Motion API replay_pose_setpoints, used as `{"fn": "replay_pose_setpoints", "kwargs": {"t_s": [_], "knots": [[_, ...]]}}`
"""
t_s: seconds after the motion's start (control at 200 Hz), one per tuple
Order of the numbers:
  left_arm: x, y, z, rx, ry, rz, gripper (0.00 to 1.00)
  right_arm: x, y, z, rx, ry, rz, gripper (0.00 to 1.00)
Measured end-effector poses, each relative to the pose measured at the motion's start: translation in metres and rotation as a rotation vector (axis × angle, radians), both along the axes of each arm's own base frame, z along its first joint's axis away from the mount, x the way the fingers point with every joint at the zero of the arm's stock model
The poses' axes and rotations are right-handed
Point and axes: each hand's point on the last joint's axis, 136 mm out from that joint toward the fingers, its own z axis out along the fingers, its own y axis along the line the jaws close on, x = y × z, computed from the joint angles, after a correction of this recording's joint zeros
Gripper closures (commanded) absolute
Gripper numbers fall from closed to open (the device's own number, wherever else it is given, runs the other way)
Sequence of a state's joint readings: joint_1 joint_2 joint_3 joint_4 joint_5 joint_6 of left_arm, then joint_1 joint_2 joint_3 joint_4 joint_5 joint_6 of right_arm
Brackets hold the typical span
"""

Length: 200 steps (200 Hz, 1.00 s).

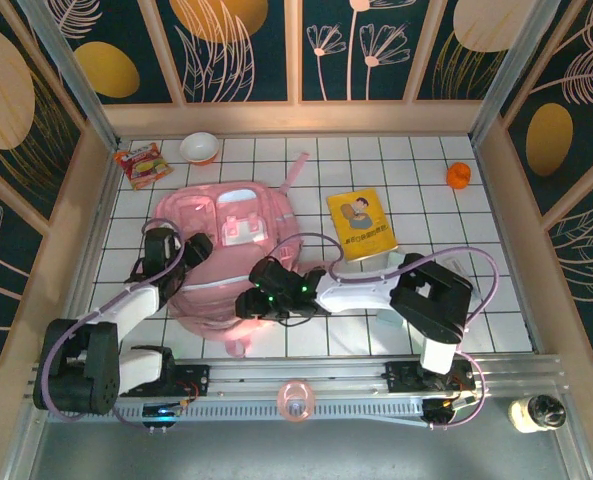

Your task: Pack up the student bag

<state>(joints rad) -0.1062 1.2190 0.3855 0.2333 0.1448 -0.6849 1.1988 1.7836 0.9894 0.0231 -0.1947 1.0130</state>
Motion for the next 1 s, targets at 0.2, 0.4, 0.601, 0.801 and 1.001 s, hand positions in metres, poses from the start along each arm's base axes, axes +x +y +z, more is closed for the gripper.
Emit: {"fn": "replay_pose_setpoints", "kwargs": {"t_s": [0.2,0.4,0.601,0.801,1.001], "knots": [[0.006,-0.012,-0.001,-0.023,0.012,-0.044,0.35,-0.003,-0.003,0.002,0.019,0.008,-0.022,0.44],[0.015,-0.028,-0.001,-0.025,0.014,-0.088,0.35,-0.004,-0.009,0.002,0.014,0.018,-0.04,0.44],[0.015,-0.043,0.001,-0.033,0.039,-0.13,0.3,0.0,-0.026,0.008,0.006,0.023,-0.066,0.36],[0.007,-0.044,0.015,0.043,0.063,-0.179,0.18,0.009,-0.039,0.035,0.045,-0.077,-0.073,0.22],[0.015,-0.042,0.092,0.235,-0.12,-0.312,0.16,0.019,-0.046,0.089,0.148,-0.18,-0.11,0.21]]}}
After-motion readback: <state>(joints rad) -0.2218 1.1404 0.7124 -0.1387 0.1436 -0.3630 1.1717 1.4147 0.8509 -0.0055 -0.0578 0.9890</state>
